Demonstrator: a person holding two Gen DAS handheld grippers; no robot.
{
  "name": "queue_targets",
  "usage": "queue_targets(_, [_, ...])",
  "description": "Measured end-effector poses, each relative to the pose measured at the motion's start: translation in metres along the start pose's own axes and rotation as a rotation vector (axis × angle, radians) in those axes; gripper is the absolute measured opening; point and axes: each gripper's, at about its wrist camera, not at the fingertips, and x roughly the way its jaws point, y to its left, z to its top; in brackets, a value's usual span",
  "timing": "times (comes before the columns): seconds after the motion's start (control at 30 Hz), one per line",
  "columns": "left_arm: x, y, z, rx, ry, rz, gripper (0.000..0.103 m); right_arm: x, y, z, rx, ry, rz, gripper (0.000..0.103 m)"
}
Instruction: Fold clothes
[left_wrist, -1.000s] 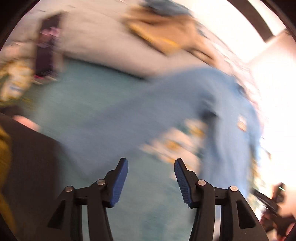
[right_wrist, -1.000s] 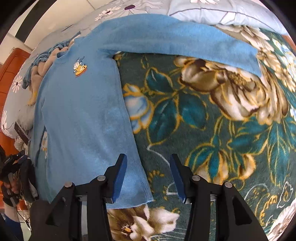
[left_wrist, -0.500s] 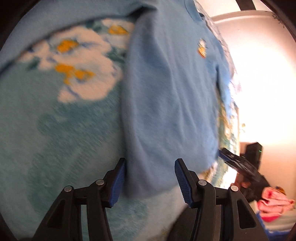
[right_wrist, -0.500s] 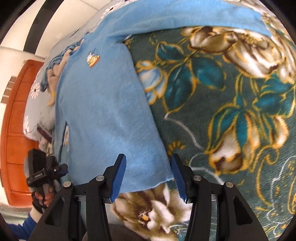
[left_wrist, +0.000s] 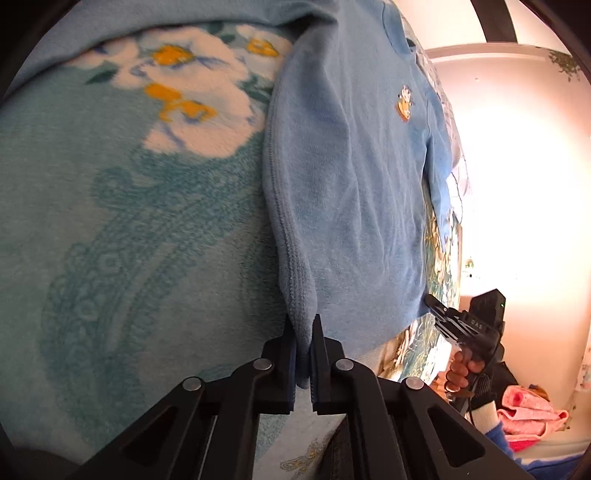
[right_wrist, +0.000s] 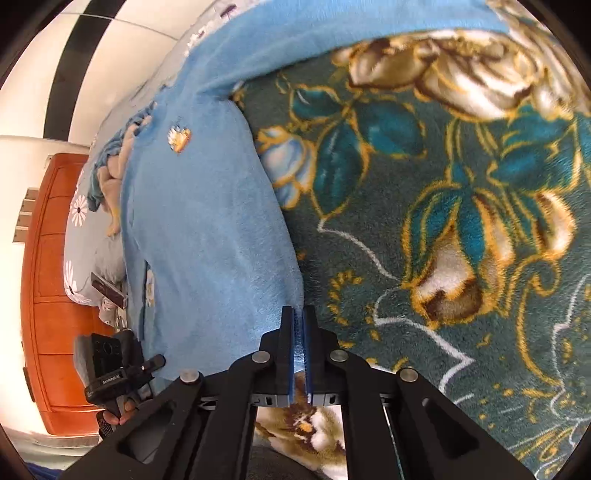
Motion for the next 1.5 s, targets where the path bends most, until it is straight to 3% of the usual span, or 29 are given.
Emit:
queue_targets(0.27, [0.003,-0.001,0.002,0.006,0.012,0.081,0.011,0.013,0.004,0.001,-0.009,0.045,-0.094,0.004])
queue_targets(0.37, [-0.017,-0.001,0.005,0.025,-0.025,0.129,0.023,0.011,0.007,0.003,-0.042,0.05,-0.137,0.006])
queue_targets(0.43, [-0.035,0.001,0.012,0.018,-0.087,0.174,0.038,0.007,0.013,0.005,-0.078,0.04,-0.211,0.006])
queue_targets(0.53, [-0.077,0.027,0.022,-0.143,-0.264,0.224,0.044,-0.005,0.028,0.009,-0.158,-0.011,-0.374,0.007])
queue_targets(0.63, [-0.118,0.064,0.027,-0.379,-0.457,0.199,0.048,-0.019,0.045,0.014,-0.189,-0.082,-0.379,0.008])
queue_targets(0.73, [-0.14,0.098,0.024,-0.614,-0.598,0.149,0.053,-0.024,0.065,0.018,-0.225,-0.127,-0.372,0.014])
queue_targets(0.87, [-0.144,0.126,0.019,-0.84,-0.695,0.095,0.054,-0.014,0.093,0.024,-0.28,-0.132,-0.357,0.023])
queue_targets(0.93, [-0.142,0.13,0.021,-0.875,-0.725,0.101,0.054,-0.008,0.104,0.027,-0.31,-0.121,-0.357,0.024])
queue_targets(1.07, [-0.142,0.133,0.026,-0.913,-0.786,0.128,0.05,-0.002,0.113,0.027,-0.352,-0.1,-0.346,0.024])
queue_targets(1.1, [-0.143,0.133,0.027,-0.92,-0.796,0.145,0.039,-0.001,0.116,0.028,-0.361,-0.096,-0.346,0.024])
queue_targets(1.13, [-0.142,0.134,0.029,-0.925,-0.789,0.168,0.017,0.002,0.119,0.028,-0.369,-0.092,-0.345,0.024])
queue_targets(1.17, [-0.141,0.134,0.031,-0.929,-0.776,0.194,0.007,0.005,0.123,0.027,-0.375,-0.088,-0.344,0.024])
queue_targets(1.3, [-0.149,0.123,0.038,-0.83,-0.793,0.271,0.004,0.013,0.129,0.026,-0.385,-0.082,-0.34,0.024])
queue_targets(1.5, [-0.194,0.047,0.072,-0.48,-0.919,0.41,0.004,0.016,0.126,0.028,-0.379,-0.105,-0.329,0.024])
